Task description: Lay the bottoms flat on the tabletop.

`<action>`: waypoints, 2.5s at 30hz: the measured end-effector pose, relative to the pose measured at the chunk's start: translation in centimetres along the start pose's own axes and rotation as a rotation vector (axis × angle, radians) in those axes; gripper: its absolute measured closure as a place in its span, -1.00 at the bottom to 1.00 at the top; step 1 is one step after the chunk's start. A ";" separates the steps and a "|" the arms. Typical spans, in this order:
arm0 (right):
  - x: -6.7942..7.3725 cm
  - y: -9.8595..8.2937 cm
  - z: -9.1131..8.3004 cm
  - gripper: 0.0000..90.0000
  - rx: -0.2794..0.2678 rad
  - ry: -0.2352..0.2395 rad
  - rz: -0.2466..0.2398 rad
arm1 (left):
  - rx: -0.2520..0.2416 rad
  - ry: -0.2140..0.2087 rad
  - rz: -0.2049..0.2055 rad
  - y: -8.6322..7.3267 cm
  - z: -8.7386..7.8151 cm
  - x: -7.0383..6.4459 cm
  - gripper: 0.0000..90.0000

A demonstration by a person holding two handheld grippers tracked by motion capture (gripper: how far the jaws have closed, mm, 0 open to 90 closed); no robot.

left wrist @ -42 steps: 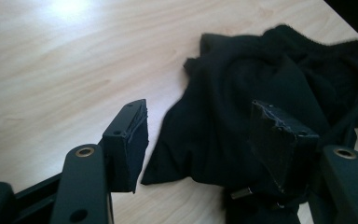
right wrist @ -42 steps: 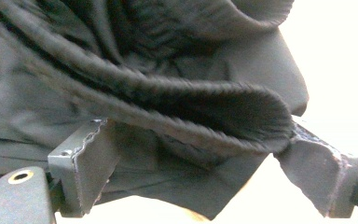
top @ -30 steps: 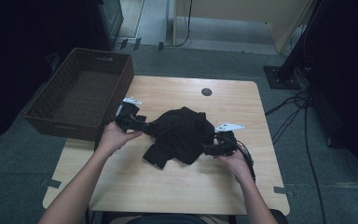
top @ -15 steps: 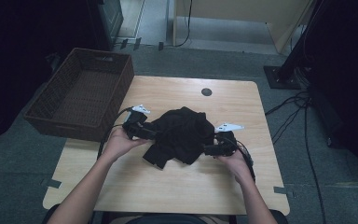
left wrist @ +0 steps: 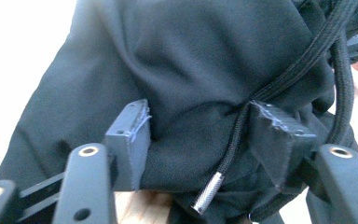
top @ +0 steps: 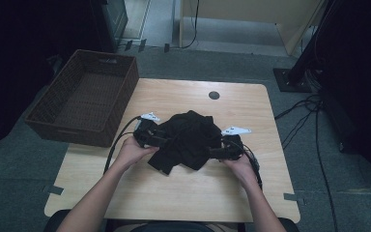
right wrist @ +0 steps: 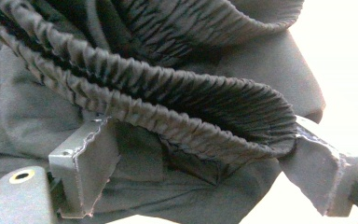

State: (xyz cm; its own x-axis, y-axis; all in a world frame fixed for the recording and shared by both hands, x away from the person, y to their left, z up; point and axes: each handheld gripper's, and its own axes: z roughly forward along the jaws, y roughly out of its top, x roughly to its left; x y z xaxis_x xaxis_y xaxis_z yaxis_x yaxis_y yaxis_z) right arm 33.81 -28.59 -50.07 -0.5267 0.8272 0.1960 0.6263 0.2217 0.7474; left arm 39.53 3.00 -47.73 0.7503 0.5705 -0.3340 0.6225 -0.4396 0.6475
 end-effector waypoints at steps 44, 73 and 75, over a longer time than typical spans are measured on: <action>-4.3 1.7 -2.7 0.80 -0.091 -0.174 0.150 | -0.085 0.010 -0.142 -1.9 -4.2 1.0 0.65; -2.5 -0.2 -4.9 0.33 -0.092 -0.085 0.193 | -0.029 0.047 -0.054 1.9 -1.2 3.3 -0.20; -2.2 -0.1 -5.5 0.36 -0.128 -0.077 0.186 | -0.004 0.041 -0.063 1.7 -0.4 3.7 -0.15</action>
State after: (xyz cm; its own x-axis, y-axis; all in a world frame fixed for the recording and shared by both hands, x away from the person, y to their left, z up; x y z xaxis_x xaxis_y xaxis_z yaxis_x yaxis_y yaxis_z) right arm 31.78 -33.24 -47.06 -0.3609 0.8856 0.2922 0.6278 -0.0010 0.7784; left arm 43.23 4.66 -47.56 0.6999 0.6249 -0.3459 0.6671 -0.3990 0.6291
